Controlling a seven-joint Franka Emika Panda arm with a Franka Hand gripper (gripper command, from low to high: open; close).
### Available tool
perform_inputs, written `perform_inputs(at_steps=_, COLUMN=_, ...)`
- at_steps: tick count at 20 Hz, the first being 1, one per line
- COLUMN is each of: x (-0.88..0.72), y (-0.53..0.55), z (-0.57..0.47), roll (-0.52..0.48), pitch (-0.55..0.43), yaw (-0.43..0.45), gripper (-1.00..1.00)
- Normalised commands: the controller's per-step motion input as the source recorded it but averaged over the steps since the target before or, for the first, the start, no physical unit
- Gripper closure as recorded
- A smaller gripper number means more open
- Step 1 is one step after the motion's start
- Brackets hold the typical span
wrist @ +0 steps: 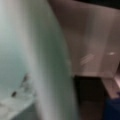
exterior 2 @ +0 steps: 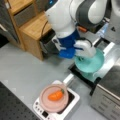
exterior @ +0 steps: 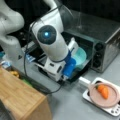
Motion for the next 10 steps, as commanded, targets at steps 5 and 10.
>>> perform_inputs(at_steps=5, x=-0.36, y=0.13, z=-0.10, roll=0.157, pitch=-0.316, yaw=-0.148, gripper=1.00)
perform_inputs(at_steps=10, x=-0.31, y=0.11, z=-0.10, roll=0.148, pitch=-0.290, yaw=-0.133, gripper=1.00)
